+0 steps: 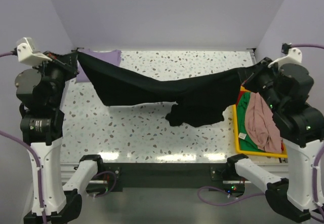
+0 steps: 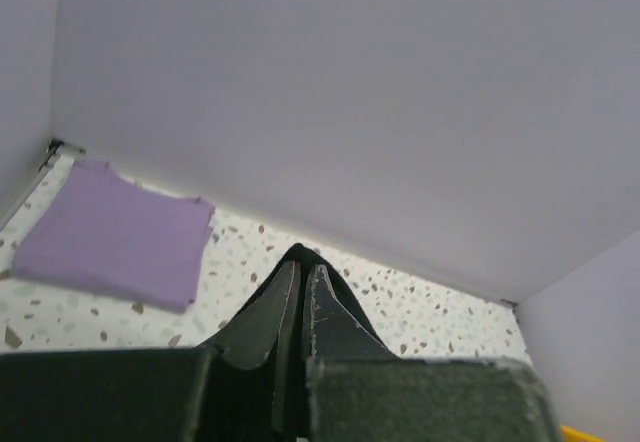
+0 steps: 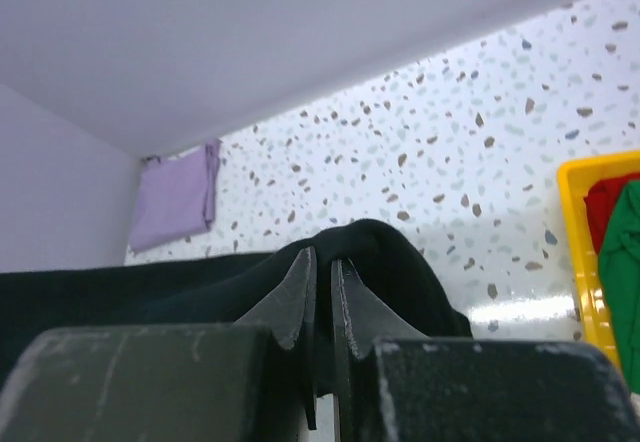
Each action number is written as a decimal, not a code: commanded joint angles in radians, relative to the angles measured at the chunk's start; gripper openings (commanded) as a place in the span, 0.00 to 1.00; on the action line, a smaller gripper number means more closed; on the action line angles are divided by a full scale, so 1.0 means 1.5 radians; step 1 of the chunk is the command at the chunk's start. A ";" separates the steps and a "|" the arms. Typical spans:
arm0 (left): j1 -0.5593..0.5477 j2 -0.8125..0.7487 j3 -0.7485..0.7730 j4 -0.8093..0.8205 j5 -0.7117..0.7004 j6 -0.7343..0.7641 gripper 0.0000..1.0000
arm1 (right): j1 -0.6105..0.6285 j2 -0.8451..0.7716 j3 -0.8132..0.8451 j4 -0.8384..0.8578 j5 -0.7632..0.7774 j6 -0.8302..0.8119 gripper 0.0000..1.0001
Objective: Fold and stack the t-shirts
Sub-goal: Flatten the tshirt out
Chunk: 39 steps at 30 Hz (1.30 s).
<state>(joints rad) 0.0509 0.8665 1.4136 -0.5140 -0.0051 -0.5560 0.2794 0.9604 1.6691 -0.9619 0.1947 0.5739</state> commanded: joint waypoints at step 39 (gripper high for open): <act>0.052 0.758 0.573 0.470 0.099 -0.100 0.00 | -0.024 0.566 0.439 0.579 0.082 -0.186 0.00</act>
<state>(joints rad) 0.0933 2.0518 2.2860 0.0299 0.1268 -0.6758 0.2481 1.8965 2.3997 -0.2703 0.2790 0.3164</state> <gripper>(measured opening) 0.027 0.034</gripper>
